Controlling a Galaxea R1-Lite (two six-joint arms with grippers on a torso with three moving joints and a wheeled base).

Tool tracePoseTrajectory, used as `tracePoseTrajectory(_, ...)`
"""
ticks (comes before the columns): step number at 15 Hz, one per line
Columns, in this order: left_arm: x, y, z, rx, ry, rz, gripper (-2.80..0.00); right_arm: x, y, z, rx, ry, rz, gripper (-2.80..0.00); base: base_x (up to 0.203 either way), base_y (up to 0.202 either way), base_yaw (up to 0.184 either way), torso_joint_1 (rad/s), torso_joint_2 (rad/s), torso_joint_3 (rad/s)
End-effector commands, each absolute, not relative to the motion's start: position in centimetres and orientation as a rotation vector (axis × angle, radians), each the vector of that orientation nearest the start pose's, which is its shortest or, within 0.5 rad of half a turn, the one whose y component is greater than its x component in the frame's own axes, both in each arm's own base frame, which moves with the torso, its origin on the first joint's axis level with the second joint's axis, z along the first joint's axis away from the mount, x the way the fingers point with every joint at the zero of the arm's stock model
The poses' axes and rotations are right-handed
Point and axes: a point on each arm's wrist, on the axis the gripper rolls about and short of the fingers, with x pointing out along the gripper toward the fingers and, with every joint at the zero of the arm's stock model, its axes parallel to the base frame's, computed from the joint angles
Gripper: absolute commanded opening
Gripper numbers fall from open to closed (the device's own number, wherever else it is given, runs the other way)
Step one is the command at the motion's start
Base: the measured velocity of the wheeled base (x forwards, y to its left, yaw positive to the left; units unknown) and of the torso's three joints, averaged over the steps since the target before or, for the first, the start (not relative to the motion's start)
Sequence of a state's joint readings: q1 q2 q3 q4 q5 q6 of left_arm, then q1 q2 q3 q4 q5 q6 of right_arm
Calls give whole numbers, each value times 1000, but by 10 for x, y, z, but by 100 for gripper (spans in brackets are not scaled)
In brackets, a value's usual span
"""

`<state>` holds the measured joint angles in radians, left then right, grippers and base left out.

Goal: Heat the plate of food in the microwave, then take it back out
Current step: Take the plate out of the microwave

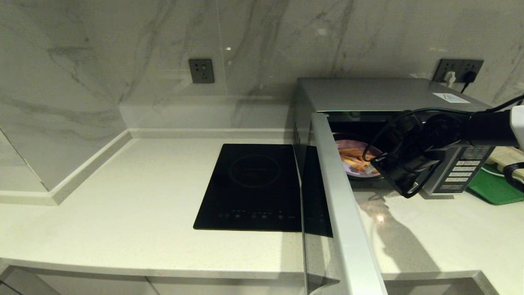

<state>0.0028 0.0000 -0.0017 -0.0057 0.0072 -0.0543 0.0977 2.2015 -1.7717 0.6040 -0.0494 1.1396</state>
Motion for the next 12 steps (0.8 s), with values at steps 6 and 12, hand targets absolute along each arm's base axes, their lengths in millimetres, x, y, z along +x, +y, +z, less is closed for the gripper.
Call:
tracePoseTrajectory(6,-23,0,77,-55,-8,11,-280,418,40,148,960,936,-550,-280,0,0,0,0,0,0)
tracePoseTrajectory(12,-23,0,77,-54,-8,11,-280,420,40,156,969,910,-535,-280,0,0,0,0,0,0)
